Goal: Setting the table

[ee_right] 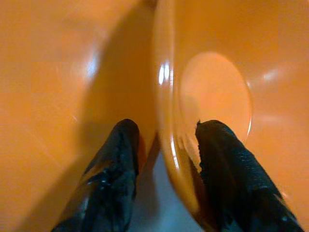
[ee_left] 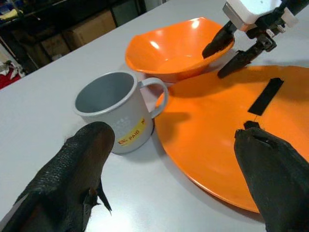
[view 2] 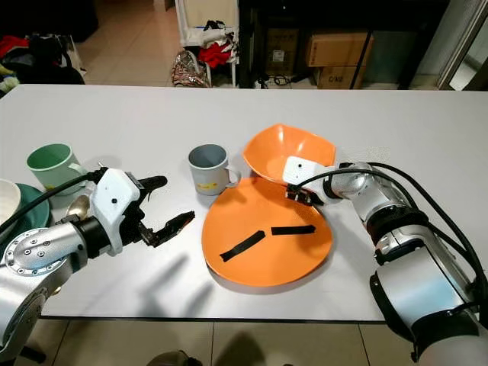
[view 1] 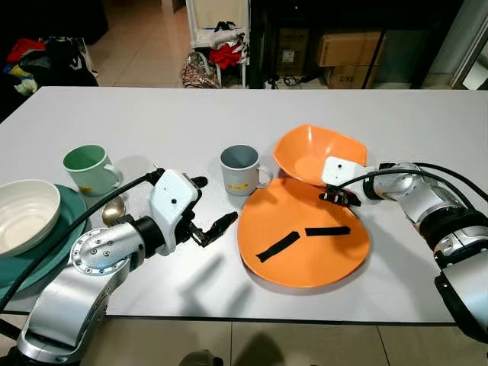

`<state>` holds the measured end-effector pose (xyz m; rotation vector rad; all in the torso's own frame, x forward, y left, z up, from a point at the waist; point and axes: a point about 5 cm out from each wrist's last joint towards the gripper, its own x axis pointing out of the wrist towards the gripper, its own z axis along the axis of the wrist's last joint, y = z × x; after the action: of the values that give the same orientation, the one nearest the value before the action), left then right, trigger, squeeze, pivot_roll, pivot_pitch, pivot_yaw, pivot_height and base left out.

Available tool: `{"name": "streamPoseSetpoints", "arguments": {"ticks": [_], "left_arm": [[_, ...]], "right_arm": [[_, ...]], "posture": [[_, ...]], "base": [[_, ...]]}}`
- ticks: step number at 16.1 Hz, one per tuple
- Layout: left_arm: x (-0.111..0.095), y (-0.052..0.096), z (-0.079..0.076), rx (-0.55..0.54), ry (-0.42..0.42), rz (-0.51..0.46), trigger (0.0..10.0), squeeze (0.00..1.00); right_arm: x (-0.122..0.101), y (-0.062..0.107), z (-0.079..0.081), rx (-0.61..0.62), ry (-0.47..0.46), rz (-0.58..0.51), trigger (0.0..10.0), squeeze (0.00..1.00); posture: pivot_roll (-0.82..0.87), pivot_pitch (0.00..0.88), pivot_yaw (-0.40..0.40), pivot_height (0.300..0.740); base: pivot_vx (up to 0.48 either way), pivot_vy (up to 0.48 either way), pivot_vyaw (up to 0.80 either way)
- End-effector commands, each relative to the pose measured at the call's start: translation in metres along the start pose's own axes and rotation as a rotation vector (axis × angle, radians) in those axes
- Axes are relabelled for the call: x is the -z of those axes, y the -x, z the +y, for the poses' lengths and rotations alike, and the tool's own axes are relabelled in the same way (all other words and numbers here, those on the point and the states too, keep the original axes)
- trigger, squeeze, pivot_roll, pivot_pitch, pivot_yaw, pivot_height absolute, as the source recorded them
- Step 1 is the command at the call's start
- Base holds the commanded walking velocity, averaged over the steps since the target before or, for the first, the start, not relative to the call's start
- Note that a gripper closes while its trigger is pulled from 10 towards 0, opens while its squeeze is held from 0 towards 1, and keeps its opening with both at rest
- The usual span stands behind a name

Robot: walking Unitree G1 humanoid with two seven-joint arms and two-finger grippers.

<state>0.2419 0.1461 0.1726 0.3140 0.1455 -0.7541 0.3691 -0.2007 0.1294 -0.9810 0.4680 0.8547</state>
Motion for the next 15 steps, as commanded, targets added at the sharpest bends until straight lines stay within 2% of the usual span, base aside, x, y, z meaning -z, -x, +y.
{"name": "streamPoseSetpoints", "arguments": {"ticks": [1, 11, 14, 15], "left_arm": [[-0.006, -0.001, -0.001, 0.015, -0.021, -0.007, 10.0, 0.00], [-0.005, -0.004, -0.002, 0.020, -0.017, -0.015, 10.0, 0.00], [-0.005, -0.007, -0.002, 0.020, -0.017, -0.020, 10.0, 0.00], [-0.006, -0.009, -0.004, 0.022, -0.013, -0.027, 10.0, 0.00]], "right_arm": [[-0.008, 0.004, -0.010, 0.019, 0.021, -0.018, 0.0, 0.00], [-0.007, 0.008, -0.016, 0.024, 0.047, -0.002, 0.0, 0.00], [-0.008, 0.014, -0.020, 0.030, 0.076, -0.016, 0.0, 0.00], [-0.008, 0.022, -0.024, 0.023, 0.120, -0.029, 0.0, 0.00]], "posture": [[0.13, 0.000, 0.059, 0.740], [0.12, 0.000, 0.058, 0.740], [0.10, 0.000, 0.060, 0.740], [0.10, 0.000, 0.061, 0.740]], "base": [[0.000, 0.000, 0.00], [0.000, 0.000, 0.00], [0.000, 0.000, 0.00], [0.000, 0.000, 0.00]]}}
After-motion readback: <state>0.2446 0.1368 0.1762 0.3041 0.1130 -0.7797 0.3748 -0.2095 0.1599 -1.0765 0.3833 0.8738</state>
